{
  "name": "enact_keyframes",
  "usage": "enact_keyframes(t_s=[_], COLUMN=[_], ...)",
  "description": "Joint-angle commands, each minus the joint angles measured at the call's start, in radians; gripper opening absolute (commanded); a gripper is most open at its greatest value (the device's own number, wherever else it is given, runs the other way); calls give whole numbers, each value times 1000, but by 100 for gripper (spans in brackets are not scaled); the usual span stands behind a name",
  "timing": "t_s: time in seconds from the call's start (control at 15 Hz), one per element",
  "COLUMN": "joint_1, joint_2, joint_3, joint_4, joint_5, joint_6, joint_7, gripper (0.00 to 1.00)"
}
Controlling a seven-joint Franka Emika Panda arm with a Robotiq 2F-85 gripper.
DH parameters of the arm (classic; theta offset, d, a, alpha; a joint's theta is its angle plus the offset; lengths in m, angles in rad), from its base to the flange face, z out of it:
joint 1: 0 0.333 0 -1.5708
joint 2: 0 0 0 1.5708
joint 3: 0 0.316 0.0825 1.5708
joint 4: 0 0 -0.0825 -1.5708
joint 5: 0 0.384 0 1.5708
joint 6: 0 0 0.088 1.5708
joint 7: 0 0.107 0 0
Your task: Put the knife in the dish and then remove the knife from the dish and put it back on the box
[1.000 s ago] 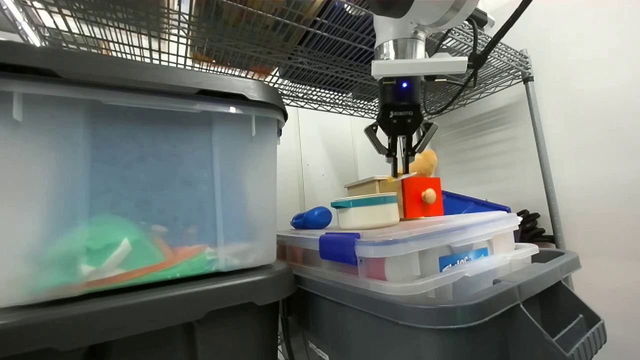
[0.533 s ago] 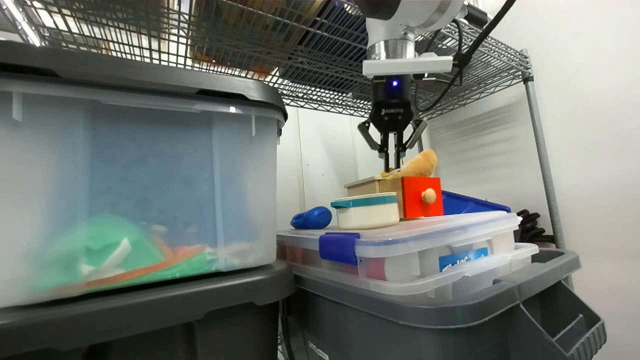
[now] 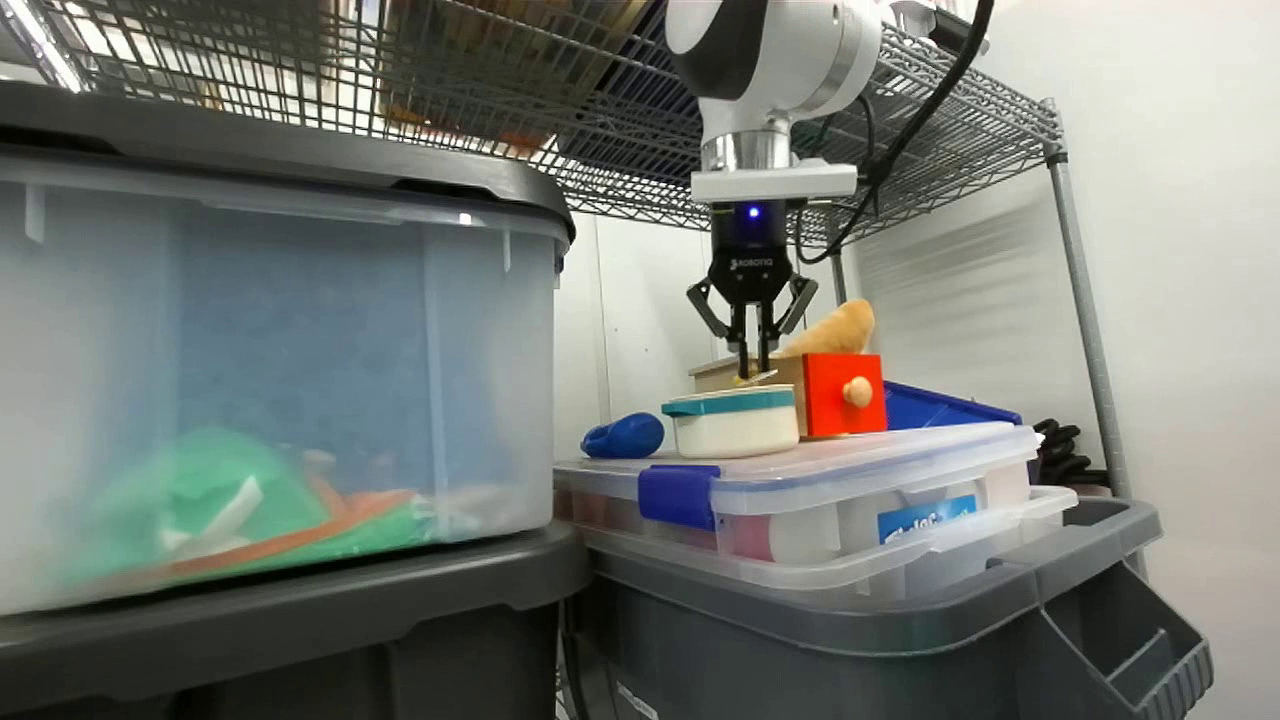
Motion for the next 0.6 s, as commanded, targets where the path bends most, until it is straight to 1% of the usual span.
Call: enact_keyframes(t_s=[0.0, 0.27, 0.53], joint_1=[15, 23, 33], joint_2=[70, 104, 123], joint_3=[-12, -15, -17], joint_4=[113, 171, 213], joint_5=[14, 13, 7], joint_6=[-58, -81, -76], joint_7=[-13, -10, -2], gripper=[4, 4, 4])
